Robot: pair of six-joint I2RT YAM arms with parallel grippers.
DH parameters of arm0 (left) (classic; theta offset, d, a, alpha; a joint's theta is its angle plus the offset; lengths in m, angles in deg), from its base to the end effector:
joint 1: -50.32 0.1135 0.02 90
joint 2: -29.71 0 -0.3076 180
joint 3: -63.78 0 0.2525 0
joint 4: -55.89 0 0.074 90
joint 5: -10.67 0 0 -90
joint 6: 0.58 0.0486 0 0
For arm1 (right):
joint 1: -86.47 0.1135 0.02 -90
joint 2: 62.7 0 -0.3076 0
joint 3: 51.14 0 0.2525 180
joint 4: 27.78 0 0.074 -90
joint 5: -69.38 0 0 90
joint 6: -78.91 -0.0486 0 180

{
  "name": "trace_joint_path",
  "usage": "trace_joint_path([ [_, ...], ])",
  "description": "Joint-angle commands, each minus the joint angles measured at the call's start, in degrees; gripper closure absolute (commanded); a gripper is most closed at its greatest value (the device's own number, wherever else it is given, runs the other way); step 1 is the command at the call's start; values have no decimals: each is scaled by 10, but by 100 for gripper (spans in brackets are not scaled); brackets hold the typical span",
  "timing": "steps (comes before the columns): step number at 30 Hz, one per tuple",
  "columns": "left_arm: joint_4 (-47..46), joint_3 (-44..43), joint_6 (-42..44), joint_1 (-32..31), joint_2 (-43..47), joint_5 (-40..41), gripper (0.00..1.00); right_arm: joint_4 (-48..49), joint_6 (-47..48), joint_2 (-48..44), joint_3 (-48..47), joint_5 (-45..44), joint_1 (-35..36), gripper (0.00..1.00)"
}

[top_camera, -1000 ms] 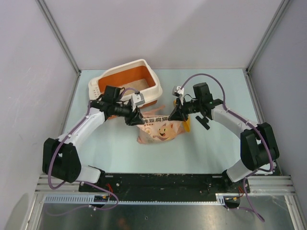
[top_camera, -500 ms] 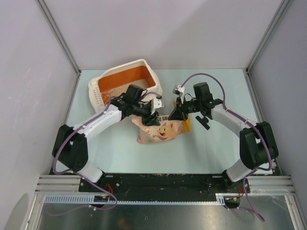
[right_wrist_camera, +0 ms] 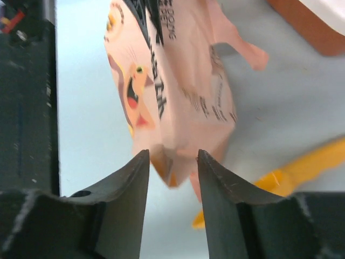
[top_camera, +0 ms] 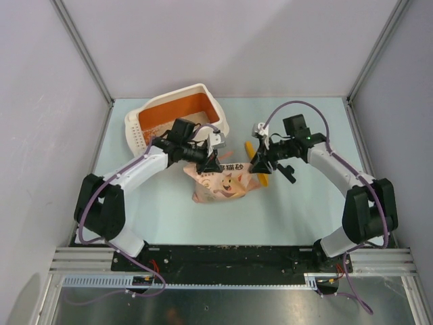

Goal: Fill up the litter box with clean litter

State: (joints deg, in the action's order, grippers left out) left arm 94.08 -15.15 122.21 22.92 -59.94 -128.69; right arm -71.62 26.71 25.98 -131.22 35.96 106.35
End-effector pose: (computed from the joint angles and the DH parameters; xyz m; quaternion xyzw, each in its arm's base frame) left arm 0.2810 -0.1872 0.2945 0.5534 0.6627 -0.3756 0.3369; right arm 0.2909 0.1483 0.3034 -0.5358 0.6567 0.3991 0.3499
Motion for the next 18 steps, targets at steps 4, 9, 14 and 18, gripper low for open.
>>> trace_joint_path([
  [4, 4, -59, -70, 9, -11, -16, 100, -13, 116, -55, -21, -65, 16, 50],
  [9, 1, -45, -75, 9, -11, -17, 100, 49, 93, -33, -21, -67, 57, 48],
  [14, -4, -41, -76, 9, -9, -21, 100, 122, 14, 10, -21, -71, 82, 51],
  [18, -7, -37, -76, 9, -5, -23, 99, 175, -53, 25, -21, -65, 77, 74],
])
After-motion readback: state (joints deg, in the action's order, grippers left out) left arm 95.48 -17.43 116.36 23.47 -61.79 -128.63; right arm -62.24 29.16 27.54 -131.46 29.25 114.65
